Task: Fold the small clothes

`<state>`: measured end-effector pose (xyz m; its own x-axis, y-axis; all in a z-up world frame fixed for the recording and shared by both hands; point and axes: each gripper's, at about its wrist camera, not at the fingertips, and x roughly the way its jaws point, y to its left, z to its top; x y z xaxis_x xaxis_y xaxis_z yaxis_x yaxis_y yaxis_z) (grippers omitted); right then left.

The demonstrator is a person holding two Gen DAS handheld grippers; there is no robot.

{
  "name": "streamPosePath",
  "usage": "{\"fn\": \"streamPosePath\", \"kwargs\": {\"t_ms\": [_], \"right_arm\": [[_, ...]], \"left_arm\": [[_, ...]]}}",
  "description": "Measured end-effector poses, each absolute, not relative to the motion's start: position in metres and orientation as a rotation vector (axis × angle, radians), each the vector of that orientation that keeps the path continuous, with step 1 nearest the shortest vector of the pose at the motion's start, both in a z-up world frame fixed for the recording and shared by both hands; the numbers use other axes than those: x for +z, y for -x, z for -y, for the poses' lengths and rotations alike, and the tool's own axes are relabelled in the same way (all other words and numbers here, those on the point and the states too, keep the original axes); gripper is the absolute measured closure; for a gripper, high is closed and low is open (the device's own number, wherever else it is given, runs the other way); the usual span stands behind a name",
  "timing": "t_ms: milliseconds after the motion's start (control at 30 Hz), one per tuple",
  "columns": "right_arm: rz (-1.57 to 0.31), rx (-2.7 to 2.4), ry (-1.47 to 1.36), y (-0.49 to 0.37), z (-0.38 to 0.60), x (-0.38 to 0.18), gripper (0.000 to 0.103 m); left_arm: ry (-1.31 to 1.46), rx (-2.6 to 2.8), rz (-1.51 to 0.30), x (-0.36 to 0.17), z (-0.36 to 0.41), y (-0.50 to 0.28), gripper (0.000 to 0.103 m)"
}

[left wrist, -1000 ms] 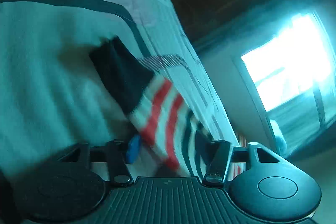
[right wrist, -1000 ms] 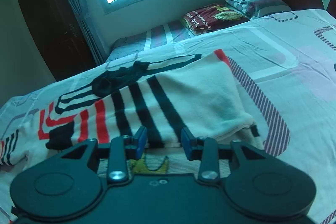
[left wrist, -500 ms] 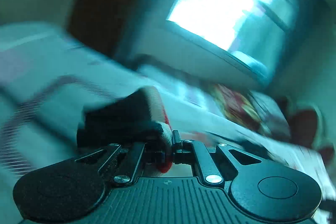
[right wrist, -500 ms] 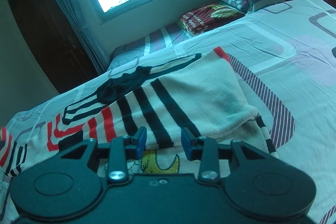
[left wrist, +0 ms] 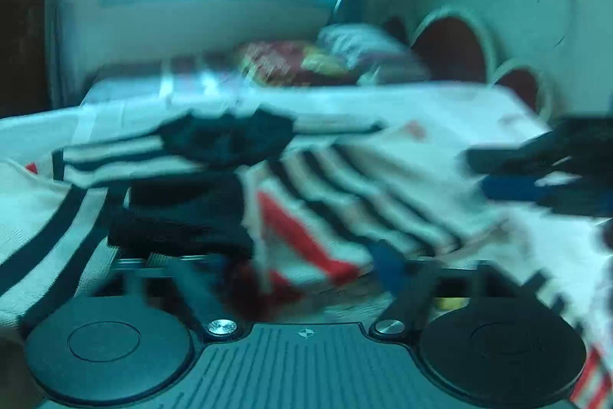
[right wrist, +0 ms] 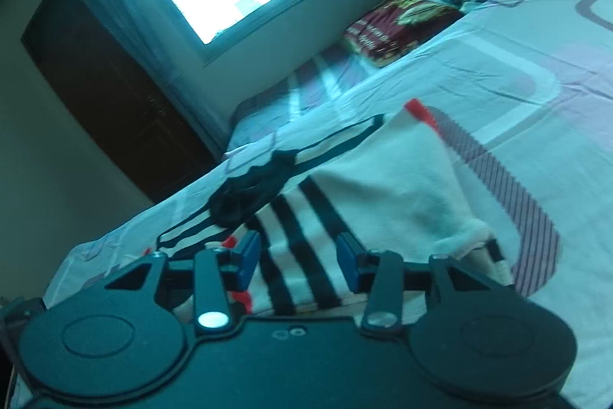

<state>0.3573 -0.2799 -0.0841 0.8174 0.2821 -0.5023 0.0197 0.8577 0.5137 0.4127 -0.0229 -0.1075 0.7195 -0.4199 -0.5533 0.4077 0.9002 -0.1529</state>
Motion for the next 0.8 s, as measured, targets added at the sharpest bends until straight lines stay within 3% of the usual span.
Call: {"fn": "streamPosePath", "kwargs": {"t_ms": [167,300,400,467,533,633,667,700,800], "right_arm": [[-0.663,0.308,-0.540,-0.366,0.246,-0.091,0.054],[-0.679,0.394,-0.318,-0.370,0.191,-0.091,0.053],[-0.667,0.427,-0.114,-0.369,0.153,-0.094,0.044],[-0.635,0.420,0.014,-0.369,0.132,-0.096,0.043],[-0.626,0.387,0.142,-0.375,0.113,-0.098,0.047],[-0.594,0.327,0.332,-0.383,0.092,-0.101,0.069],[-0.588,0.319,0.366,-0.386,0.089,-0.101,0.099],[-0.576,0.309,0.369,-0.388,0.089,-0.098,0.099],[-0.502,0.227,0.294,-0.387,0.113,-0.077,0.099]], "left_arm": [[0.083,-0.319,-0.602,-0.091,-0.047,-0.367,0.024],[0.127,-0.115,-0.612,-0.106,-0.121,-0.341,0.024],[0.147,-0.041,-0.661,-0.128,-0.155,-0.345,0.024],[0.155,-0.030,-0.680,-0.139,-0.167,-0.355,0.024],[0.157,-0.036,-0.669,-0.143,-0.170,-0.365,0.024],[0.164,-0.036,-0.659,-0.147,-0.170,-0.383,0.024],[0.162,-0.035,-0.663,-0.148,-0.171,-0.389,0.024],[0.142,-0.029,-0.674,-0.150,-0.170,-0.393,0.032],[0.063,-0.033,-0.680,-0.152,-0.162,-0.398,0.034]]}}
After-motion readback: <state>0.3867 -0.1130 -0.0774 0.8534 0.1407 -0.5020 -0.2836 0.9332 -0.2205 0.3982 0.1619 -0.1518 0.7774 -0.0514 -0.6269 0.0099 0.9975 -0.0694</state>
